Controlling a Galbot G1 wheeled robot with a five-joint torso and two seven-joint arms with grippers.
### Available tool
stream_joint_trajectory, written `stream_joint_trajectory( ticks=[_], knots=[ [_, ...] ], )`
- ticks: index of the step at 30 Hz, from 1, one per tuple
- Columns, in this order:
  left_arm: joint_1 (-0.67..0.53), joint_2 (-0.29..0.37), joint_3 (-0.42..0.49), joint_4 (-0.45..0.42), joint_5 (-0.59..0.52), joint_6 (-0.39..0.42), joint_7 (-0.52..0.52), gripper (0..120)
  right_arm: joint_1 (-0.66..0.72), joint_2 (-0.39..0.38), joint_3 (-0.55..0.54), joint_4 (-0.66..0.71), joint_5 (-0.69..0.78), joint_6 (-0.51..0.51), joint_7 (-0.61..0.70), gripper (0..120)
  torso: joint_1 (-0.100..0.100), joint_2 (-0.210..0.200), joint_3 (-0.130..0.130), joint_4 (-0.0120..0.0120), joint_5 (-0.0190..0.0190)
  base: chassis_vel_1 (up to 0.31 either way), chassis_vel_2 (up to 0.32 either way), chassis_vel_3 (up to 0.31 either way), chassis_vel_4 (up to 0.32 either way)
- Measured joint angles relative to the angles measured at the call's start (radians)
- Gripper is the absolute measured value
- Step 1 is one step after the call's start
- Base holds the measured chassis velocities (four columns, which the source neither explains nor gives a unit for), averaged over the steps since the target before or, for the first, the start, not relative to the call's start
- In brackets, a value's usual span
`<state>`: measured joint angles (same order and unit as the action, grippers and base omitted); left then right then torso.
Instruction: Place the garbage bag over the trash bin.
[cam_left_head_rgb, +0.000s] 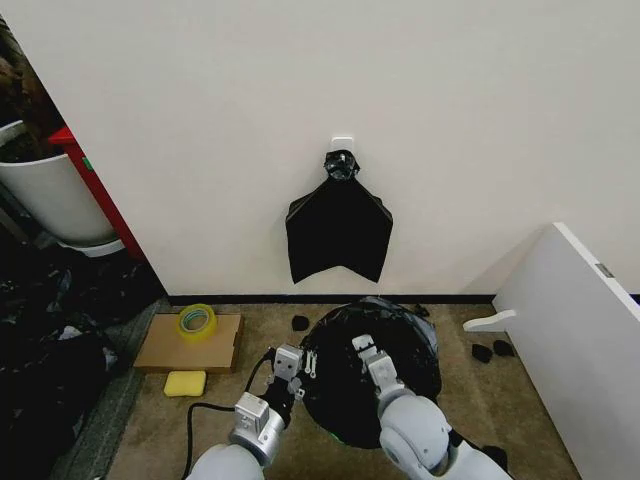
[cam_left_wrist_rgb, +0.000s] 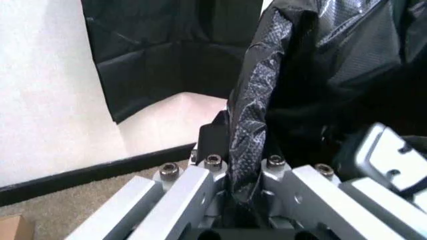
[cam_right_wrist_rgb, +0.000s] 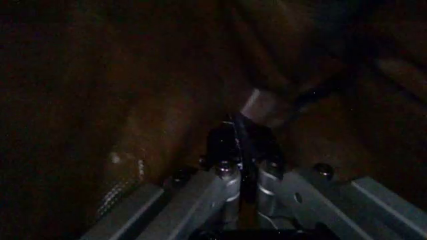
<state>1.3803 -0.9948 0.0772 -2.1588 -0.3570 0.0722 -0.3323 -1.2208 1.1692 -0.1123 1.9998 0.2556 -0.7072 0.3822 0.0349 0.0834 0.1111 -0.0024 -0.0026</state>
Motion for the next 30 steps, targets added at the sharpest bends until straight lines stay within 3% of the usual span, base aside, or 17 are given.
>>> stream_joint_trajectory(
  ticks=[8,19,30],
  knots=[
    [0.003,0.007,-0.012,0.002,-0.014,0.002,-0.007,0,0.007,-0.008,0.025,0.057,0.037,0.056,-0.027,0,0.000,0.000,0.000,0.0002,0.0001,0.000,0.000,0.000,0.000],
    [-0.017,-0.012,-0.016,0.025,-0.034,0.007,-0.022,0,-0.055,-0.057,0.076,0.161,0.014,0.007,-0.034,0,0.000,0.000,0.000,0.0000,0.0001,0.000,0.000,0.000,0.000],
    [-0.005,-0.010,0.006,-0.007,-0.022,0.015,-0.002,0,0.032,-0.007,0.046,-0.022,-0.071,0.027,-0.019,0,0.000,0.000,0.000,0.0002,0.0001,0.000,0.000,0.000,0.000]
  ],
)
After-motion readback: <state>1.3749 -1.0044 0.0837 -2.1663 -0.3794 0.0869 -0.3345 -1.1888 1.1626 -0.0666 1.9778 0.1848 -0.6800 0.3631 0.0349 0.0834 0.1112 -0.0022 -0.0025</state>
